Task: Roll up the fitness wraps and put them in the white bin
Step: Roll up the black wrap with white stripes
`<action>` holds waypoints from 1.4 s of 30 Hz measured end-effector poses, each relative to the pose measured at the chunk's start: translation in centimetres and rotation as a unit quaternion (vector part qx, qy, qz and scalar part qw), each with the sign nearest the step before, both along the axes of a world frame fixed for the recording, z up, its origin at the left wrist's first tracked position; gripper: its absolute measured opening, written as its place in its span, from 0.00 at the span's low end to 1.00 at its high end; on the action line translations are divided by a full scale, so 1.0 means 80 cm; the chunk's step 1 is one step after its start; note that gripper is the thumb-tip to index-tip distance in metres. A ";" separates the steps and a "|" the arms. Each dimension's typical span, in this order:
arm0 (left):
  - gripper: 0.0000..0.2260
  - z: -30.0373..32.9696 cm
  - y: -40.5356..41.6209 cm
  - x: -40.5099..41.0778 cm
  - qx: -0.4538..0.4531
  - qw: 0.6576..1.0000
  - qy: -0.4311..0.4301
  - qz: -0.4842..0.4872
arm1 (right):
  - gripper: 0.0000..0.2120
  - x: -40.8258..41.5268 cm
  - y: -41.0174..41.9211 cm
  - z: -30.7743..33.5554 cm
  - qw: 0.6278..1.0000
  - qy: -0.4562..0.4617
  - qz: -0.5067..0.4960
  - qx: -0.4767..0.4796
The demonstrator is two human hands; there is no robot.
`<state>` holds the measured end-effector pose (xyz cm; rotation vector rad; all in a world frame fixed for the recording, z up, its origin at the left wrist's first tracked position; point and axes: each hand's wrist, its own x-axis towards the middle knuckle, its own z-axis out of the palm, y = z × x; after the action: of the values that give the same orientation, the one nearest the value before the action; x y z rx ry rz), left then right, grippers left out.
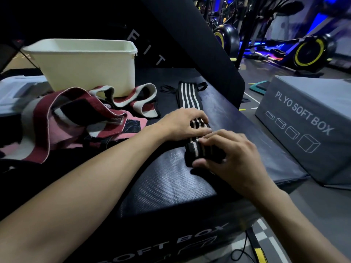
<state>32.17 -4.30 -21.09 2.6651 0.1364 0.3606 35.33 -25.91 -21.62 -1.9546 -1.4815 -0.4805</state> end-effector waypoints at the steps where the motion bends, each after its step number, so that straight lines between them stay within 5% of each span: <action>1: 0.23 0.000 0.000 0.000 0.006 1.000 0.009 -0.004 | 0.25 0.003 -0.004 -0.001 0.999 0.022 0.018 -0.030; 16: 0.13 0.003 -0.006 -0.001 0.064 0.993 0.103 0.005 | 0.18 0.017 -0.016 0.010 0.979 0.068 0.136 -0.138; 29: 0.12 0.007 -0.019 -0.010 0.055 0.995 0.057 0.057 | 0.18 0.017 -0.011 0.008 0.982 0.047 0.121 -0.141; 38: 0.15 0.005 -0.022 -0.012 0.032 0.994 0.065 0.077 | 0.12 0.016 -0.007 0.020 0.969 0.159 0.140 -0.127; 42: 0.17 0.006 -0.021 -0.015 0.025 0.995 0.062 0.075 | 0.14 0.011 -0.004 0.019 0.976 0.130 0.117 -0.133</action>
<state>31.01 -5.96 -20.63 2.7339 0.3729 0.2485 36.23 -26.26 -20.13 -1.9183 -1.6389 0.0789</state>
